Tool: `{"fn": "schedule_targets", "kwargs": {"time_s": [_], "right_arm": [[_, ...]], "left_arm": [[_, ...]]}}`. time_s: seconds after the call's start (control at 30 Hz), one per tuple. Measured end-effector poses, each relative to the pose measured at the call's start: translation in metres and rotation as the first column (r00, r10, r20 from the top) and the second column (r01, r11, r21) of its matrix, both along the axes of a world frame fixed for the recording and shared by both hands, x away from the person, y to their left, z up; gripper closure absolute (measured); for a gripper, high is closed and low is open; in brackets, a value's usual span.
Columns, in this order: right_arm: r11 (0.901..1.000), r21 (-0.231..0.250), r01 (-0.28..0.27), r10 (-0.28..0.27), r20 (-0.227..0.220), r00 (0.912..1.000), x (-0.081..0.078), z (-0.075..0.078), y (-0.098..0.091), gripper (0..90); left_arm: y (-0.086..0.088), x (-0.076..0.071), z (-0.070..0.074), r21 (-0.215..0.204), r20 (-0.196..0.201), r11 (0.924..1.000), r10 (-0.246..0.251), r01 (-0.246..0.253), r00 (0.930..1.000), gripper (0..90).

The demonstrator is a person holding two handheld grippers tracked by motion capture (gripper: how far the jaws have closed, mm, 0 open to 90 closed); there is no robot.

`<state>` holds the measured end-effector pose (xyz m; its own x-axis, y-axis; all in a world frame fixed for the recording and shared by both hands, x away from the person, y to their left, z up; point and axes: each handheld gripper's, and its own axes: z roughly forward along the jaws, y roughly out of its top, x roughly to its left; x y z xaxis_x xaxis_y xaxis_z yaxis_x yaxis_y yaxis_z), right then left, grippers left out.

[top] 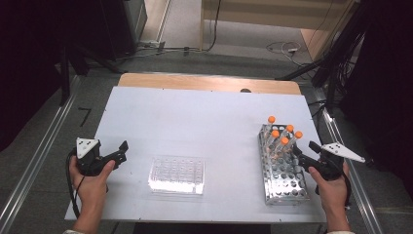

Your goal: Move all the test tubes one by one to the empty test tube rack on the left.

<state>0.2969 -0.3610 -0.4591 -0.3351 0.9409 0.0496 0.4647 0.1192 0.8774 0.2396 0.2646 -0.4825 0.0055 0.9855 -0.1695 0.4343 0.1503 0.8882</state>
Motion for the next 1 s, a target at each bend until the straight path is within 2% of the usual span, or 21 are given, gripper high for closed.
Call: {"fn": "schedule_targets", "kwargs": {"time_s": [0.13, 0.23, 0.43, 0.6, 0.7, 0.87, 1.0], "right_arm": [[0.9997, -0.015, -0.021, 0.021, 0.017, 0.9996, 0.005, 0.001, 0.003, 38.3], [0.9993, -0.002, -0.037, 0.037, 0.035, 0.9987, 0.01, 0.001, 0.005, 45.5], [0.9965, -0.025, -0.08, 0.081, 0.037, 0.996, 0.017, -0.002, 0.011, 55.5], [0.9954, -0.04, -0.086, 0.088, 0.035, 0.9955, 0.02, -0.003, 0.013, 62.9], [0.9957, -0.025, -0.089, 0.09, 0.04, 0.9951, 0.021, -0.003, 0.012, 69.9], [0.9947, -0.039, -0.095, 0.097, 0.054, 0.9938, 0.022, -0.003, 0.013, 71.8], [0.9954, -0.024, -0.093, 0.095, 0.075, 0.9927, 0.019, 0.002, 0.012, 71.9]], "left_arm": [[0.0, -0.001, 0.001, 0.001, 0.005, 1.0, -0.004, 0.004, 1.0, 6.7], [0.0, 0.0, 0.0, -0.001, -0.001, 1.0, 0.002, -0.002, 1.0, 6.7], [0.0, -0.002, 0.001, 0.001, 0.004, 1.0, 0.004, -0.004, 1.0, 6.7], [0.001, -0.002, 0.0, -0.001, 0.0, 1.0, 0.006, -0.006, 1.0, 6.7], [0.001, -0.001, 0.0, -0.003, 0.001, 1.0, 0.004, -0.004, 1.0, 6.7], [0.0, -0.001, 0.001, 0.001, 0.002, 1.0, 0.0, 0.0, 1.0, 6.7], [0.0, 0.0, 0.0, -0.001, -0.002, 1.0, 0.0, 0.0, 1.0, 6.7]]}}
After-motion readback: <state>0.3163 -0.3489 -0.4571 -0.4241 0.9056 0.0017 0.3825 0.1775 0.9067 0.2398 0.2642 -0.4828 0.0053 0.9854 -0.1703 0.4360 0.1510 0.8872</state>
